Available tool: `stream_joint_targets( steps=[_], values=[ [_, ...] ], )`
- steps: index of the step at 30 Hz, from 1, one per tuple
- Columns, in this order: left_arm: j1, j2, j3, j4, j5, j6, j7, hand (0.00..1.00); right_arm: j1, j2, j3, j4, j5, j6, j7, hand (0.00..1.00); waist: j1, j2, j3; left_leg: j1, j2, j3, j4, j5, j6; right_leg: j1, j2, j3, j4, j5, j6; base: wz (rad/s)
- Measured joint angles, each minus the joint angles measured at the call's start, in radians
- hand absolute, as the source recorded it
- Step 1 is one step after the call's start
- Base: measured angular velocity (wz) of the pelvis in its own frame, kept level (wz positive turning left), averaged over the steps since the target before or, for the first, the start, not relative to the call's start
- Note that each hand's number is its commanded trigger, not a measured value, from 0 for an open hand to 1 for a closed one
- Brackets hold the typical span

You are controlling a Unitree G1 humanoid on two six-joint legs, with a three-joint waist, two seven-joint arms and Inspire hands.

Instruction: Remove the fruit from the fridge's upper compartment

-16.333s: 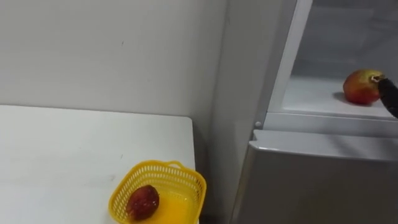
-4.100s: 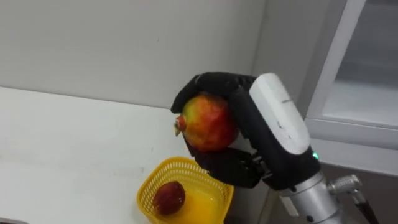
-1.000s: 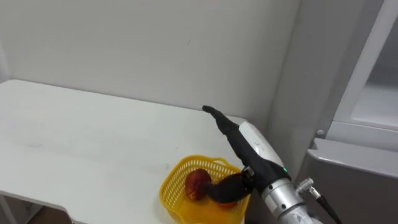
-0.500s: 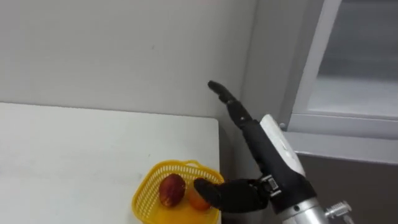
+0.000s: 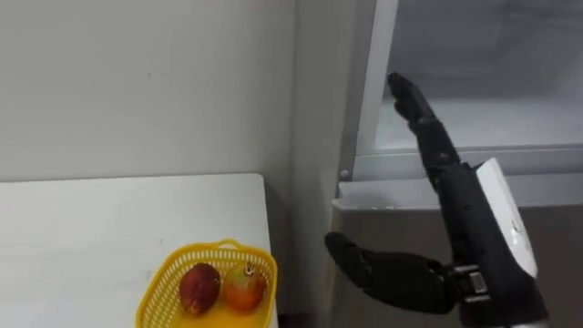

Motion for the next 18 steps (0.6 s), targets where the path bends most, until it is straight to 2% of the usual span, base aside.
stream_joint_targets(
  steps=[5, 8, 9, 13, 16, 18],
  values=[
    [-0.003, -0.003, 0.001, -0.006, 0.003, 0.000, 0.000, 0.00, 0.074, 0.014, -0.069, 0.005, 0.003, -0.019, -0.072, 0.00, -0.031, 0.014, -0.0028, 0.001, 0.000, 0.001, -0.002, -0.001, 0.001, -0.001, 0.001, 0.008, -0.002, 0.003, 0.002, -0.02],
    [-0.010, -0.003, 0.001, -0.003, 0.002, 0.000, 0.002, 0.00, 0.108, 0.014, -0.083, 0.007, -0.005, -0.024, -0.124, 0.00, -0.046, 0.024, -0.0029, 0.006, 0.001, 0.008, -0.006, -0.001, 0.001, -0.002, 0.002, 0.014, 0.001, 0.003, 0.002, -0.08],
    [-0.013, -0.003, 0.000, -0.002, 0.002, 0.000, 0.004, 0.00, 0.110, 0.013, -0.090, 0.028, -0.007, -0.037, -0.148, 0.00, -0.048, 0.027, -0.0009, 0.012, 0.002, 0.016, -0.007, -0.002, 0.000, -0.001, 0.004, 0.021, 0.002, 0.003, 0.002, -0.15],
    [-0.013, -0.002, 0.001, 0.001, 0.000, 0.000, 0.022, 0.00, 0.111, 0.013, -0.120, 0.100, 0.014, -0.039, -0.213, 0.00, -0.053, 0.021, 0.0042, 0.014, 0.003, 0.022, -0.007, -0.002, -0.001, -0.002, 0.005, 0.026, 0.006, 0.002, 0.002, -0.06],
    [-0.004, -0.002, 0.004, -0.003, 0.000, 0.001, 0.018, 0.00, 0.112, 0.014, -0.164, 0.130, 0.038, -0.039, -0.250, 0.00, -0.055, 0.015, 0.0048, 0.014, 0.003, 0.025, -0.007, -0.003, -0.002, -0.001, 0.008, 0.033, -0.015, 0.002, 0.001, -0.04],
    [0.009, -0.002, 0.003, -0.008, 0.001, 0.003, 0.015, 0.00, 0.115, 0.013, -0.188, 0.149, 0.079, -0.040, -0.288, 0.00, -0.063, 0.017, -0.0019, 0.018, 0.004, 0.025, -0.006, -0.003, -0.002, -0.002, 0.011, 0.036, -0.023, 0.002, 0.001, 0.00]
  ],
)
